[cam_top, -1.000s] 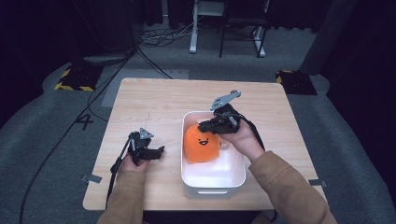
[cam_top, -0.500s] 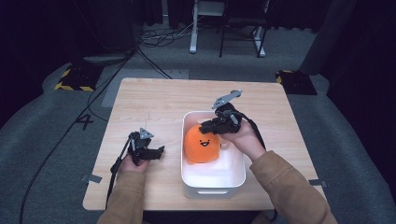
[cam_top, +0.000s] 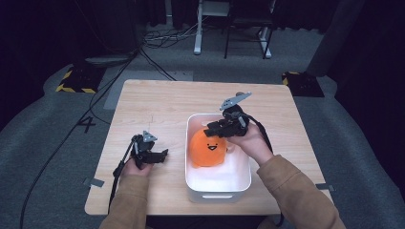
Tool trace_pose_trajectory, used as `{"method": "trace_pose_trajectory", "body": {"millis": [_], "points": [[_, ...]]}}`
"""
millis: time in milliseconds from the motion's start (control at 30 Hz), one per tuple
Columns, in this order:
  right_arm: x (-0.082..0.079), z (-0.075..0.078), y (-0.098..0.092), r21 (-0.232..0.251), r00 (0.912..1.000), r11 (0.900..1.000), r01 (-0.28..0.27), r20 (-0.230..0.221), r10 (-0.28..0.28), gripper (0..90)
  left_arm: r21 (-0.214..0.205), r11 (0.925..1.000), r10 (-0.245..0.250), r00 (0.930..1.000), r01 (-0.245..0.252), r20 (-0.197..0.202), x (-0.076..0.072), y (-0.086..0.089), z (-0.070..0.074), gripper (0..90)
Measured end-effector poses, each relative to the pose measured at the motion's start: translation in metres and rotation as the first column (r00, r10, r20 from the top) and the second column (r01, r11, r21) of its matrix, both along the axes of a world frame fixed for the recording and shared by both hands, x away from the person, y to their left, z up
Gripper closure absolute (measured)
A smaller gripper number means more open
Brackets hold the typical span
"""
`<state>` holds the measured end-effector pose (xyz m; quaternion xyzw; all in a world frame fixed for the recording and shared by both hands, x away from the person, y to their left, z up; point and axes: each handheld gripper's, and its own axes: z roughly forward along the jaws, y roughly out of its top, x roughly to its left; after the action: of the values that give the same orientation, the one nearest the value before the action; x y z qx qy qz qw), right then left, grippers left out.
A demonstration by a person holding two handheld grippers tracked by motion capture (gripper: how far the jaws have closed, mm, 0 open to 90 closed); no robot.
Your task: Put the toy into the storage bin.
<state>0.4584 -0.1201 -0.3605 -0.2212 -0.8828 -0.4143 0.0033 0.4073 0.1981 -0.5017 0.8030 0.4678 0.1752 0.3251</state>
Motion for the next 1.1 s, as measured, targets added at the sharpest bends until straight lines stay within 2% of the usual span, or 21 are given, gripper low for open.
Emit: {"method": "trace_pose_trajectory", "body": {"millis": [300,567,800,1100], "points": [[-0.001,0.002,-0.004,0.014,0.9999,0.9999,0.009,0.014,-0.009,59.7,0.0,1.0,0.0,1.0,0.0,0.0,0.0,0.0,0.0,18.6],[-0.004,0.013,-0.015,0.074,0.9983,0.9971,0.018,0.054,-0.022,57.0,0.0,1.0,0.0,1.0,0.0,0.0,0.0,0.0,0.0,18.6],[-0.009,0.026,-0.034,0.126,0.995,0.991,0.044,0.084,-0.055,55.6,-0.001,1.0,0.0,1.0,0.0,-0.001,0.0,0.0,0.0,18.6],[-0.012,0.037,-0.063,0.146,0.9874,0.9857,0.084,0.121,-0.102,53.1,0.0,1.0,0.0,1.0,0.0,0.0,0.0,0.0,0.0,18.6]]}}
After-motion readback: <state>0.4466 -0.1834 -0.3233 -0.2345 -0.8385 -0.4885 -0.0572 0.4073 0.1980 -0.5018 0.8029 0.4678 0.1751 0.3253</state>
